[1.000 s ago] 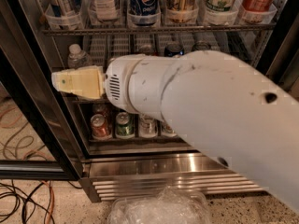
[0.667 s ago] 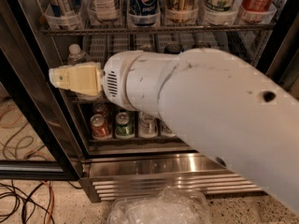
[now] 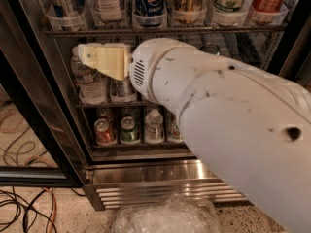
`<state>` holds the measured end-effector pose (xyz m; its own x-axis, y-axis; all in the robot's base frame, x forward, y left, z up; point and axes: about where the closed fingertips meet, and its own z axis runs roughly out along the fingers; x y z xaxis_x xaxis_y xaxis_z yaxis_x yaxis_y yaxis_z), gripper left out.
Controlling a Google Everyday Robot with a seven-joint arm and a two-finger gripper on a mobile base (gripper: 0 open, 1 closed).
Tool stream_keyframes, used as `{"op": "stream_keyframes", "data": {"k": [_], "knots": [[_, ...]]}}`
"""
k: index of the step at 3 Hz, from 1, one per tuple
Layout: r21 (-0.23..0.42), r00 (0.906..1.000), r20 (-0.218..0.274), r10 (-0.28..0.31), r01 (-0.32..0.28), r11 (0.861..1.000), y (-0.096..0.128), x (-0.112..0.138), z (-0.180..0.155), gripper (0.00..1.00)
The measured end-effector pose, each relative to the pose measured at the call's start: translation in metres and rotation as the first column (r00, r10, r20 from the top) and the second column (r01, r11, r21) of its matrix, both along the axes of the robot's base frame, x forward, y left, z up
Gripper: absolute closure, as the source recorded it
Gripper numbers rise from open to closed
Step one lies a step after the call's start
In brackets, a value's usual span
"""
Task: Pick blue plastic bottle from top shelf of fridge
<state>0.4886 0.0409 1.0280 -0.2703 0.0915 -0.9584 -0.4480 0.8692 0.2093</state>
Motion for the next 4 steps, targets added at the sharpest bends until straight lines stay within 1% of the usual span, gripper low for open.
{"op": "stream_keyframes", "data": {"k": [1,2,3,4], "knots": [[0.000,0.9985,0.044,-0.032,0.032,0.999,-0.003,-0.003,0.014,0.00],[-0.004,0.9978,0.065,-0.018,0.018,1.000,0.009,-0.006,0.030,0.00],[-0.024,0.9965,0.076,0.035,-0.033,0.999,0.033,-0.008,0.044,0.00],[-0.047,0.9906,0.062,0.122,-0.119,0.992,0.071,-0.007,0.063,0.00]]}}
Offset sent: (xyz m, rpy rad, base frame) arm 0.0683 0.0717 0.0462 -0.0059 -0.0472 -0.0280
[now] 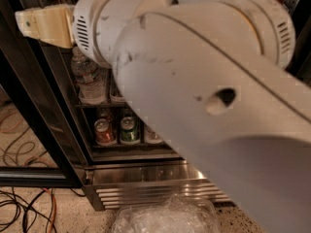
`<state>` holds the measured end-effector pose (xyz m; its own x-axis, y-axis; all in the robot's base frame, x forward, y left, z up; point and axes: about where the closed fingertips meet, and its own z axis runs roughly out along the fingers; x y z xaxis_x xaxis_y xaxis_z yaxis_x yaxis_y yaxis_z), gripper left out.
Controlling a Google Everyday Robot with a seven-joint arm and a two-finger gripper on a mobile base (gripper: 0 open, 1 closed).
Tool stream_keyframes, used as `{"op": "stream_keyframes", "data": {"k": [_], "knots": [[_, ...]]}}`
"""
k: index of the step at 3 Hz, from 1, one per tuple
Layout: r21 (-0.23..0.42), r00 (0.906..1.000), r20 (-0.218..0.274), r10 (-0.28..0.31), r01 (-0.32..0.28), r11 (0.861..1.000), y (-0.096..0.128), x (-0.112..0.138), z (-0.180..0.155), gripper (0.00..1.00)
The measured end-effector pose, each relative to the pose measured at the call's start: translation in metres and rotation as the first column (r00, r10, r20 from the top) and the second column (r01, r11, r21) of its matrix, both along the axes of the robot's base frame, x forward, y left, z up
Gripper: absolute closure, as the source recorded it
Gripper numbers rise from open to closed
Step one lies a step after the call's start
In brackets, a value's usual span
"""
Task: Pick blue plastic bottle from top shelf of fridge
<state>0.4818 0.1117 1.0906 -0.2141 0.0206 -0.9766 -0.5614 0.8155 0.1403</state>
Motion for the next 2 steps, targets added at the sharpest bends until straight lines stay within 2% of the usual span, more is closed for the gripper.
{"op": "stream_keyframes", "data": {"k": [2], "knots": [[-0.003,0.9999,0.013,0.003,-0.003,1.000,0.0044,-0.0037,0.0071,0.00]]}}
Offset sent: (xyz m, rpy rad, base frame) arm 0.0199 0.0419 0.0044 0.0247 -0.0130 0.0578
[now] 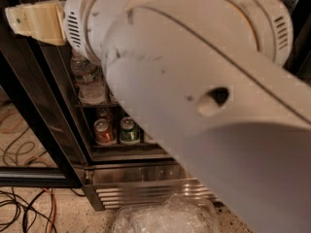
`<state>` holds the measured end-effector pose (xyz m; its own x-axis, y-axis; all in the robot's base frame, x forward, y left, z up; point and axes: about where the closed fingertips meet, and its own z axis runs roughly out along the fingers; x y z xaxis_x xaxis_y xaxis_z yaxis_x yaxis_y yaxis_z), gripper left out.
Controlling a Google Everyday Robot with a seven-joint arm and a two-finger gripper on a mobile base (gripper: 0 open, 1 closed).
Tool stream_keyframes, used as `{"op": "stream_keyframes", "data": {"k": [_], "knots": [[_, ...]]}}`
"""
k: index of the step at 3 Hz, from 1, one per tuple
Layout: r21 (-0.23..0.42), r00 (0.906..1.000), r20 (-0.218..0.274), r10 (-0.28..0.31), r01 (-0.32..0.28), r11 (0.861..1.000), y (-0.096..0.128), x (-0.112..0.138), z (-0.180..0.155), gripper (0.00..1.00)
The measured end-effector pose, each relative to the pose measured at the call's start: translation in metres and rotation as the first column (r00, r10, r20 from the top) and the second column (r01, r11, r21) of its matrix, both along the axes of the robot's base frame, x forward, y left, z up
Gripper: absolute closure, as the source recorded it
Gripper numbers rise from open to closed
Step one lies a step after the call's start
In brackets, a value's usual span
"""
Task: Pick blue plastic bottle from top shelf of fridge
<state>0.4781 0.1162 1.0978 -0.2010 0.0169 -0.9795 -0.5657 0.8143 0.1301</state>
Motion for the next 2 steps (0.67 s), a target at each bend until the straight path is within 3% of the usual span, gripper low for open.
{"op": "stream_keyframes", "data": {"k": [1,2], "knots": [[0.010,0.9973,-0.008,0.073,-0.073,0.997,0.028,0.002,0.003,0.00],[0.107,0.9793,-0.108,0.171,-0.160,0.981,0.056,0.014,-0.010,0.00]]}}
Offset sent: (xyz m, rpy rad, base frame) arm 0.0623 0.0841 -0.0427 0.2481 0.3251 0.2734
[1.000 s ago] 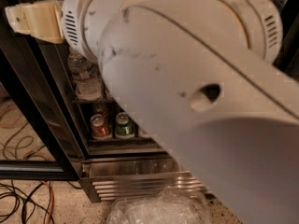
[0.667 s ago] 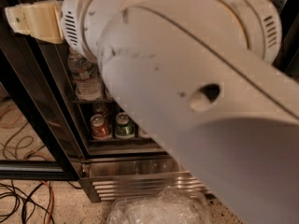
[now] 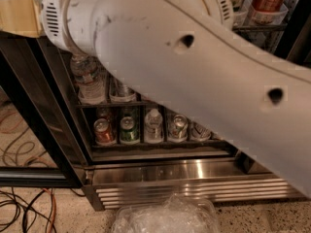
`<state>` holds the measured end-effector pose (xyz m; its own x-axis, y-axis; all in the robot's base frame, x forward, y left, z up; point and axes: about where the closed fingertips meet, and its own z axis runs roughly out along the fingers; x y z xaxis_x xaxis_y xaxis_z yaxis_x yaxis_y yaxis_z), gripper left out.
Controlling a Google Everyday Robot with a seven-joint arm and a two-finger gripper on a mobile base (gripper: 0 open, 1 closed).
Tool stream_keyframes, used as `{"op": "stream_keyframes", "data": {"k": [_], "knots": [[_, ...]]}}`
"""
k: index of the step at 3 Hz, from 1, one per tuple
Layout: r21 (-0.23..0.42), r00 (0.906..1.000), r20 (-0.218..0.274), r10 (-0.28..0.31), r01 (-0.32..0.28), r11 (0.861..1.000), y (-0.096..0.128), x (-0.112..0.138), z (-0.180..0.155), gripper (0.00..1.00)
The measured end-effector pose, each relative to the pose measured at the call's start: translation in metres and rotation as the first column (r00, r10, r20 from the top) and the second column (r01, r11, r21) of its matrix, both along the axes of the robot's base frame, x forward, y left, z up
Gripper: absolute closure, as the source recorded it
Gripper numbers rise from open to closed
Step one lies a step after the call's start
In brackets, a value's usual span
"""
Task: Pick blue plastic bottle from top shelf of fridge
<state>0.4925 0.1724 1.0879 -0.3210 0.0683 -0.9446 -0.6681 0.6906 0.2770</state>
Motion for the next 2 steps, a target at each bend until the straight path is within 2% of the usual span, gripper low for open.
{"op": "stream_keyframes", "data": {"k": [1,2], "knots": [[0.098,0.9916,-0.112,0.065,-0.054,0.994,0.0160,0.0129,-0.0146,0.00],[0.098,0.9916,-0.112,0.065,-0.054,0.994,0.0160,0.0129,-0.0145,0.00]]}}
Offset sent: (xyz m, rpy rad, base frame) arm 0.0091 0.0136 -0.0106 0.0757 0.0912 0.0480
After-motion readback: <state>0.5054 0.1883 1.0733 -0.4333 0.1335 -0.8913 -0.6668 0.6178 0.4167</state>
